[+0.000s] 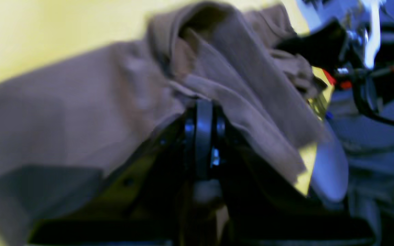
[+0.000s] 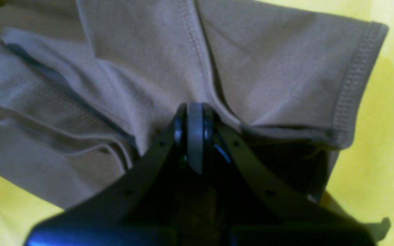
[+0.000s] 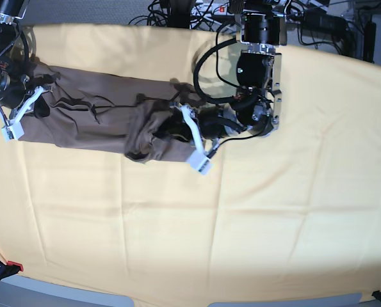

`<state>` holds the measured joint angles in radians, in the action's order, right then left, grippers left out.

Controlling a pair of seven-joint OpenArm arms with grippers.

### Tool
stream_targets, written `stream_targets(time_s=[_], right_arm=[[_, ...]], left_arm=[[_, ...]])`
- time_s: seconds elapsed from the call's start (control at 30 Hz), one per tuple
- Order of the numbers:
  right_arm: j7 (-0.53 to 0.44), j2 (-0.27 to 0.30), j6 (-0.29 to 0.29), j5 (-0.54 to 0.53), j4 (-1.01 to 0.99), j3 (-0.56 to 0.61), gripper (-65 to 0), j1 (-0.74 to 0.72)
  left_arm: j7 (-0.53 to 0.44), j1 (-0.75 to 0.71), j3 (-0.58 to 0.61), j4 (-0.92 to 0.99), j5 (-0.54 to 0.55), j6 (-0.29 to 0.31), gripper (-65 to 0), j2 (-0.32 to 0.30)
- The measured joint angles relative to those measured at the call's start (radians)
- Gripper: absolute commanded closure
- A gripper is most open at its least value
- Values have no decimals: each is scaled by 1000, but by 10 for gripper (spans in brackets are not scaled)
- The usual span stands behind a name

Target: Fold the T-shirt properly

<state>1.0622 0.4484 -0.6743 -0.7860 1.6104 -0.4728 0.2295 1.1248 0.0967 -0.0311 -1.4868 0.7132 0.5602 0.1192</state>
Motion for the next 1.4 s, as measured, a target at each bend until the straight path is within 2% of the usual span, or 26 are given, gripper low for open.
stream_targets(time_s=[0.03,0.2,0.33,0.4,0.5,0.6,0.67,0.73,0.77,0.8,0.93,1.03,1.1,1.17,1.27,1.4], right_arm=[[0,0,0,0,0,0,0,0],[0,0,0,0,0,0,0,0],[3,1,-18,-89,6,-10,0,-2],[-4,11,-23,-132,38,-28,0,-3],[-5,17,-22,-133,87,-100,0,-41],[21,19,-23,-146,121,-189,0,-83],[38,29,-23,-149,124,-243,-139,-87],[58,46,14,-137,124,-286,-302,-77],[72,51,34,-135,124,-302,-360,-75],[80,60,50,-130,124,-311,-391,-69],[76,85,67,-104,125,-311,-395,15],[87,74,138,-72,122,-310,-421,82],[79,68,156,-90,114,-311,-440,106],[70,50,160,-95,88,-311,-439,111],[74,16,146,-175,15,-311,-439,112],[73,-14,91,-260,-73,-311,-439,106]], left_arm=[[-1,-3,29,0,13,0,0,0],[1,-14,119,0,82,84,0,0],[1,1,114,0,171,106,0,-1],[16,2,90,-1,192,126,0,0],[59,0,21,-2,225,130,0,0],[62,1,-79,-2,286,129,0,0],[89,1,-143,-2,317,130,0,0],[106,0,-189,-2,342,130,0,-17],[106,0,-205,-2,349,130,0,-34],[106,0,-215,-2,357,130,0,-55],[108,-1,-231,-2,363,130,0,-160],[110,-2,-232,-2,364,130,0,-245],[111,-2,-231,-2,381,130,0,-301],[109,-2,-229,-2,396,130,0,-356],[114,-2,-232,-2,405,130,0,-443],[112,-2,-246,-2,432,130,0,-496]])
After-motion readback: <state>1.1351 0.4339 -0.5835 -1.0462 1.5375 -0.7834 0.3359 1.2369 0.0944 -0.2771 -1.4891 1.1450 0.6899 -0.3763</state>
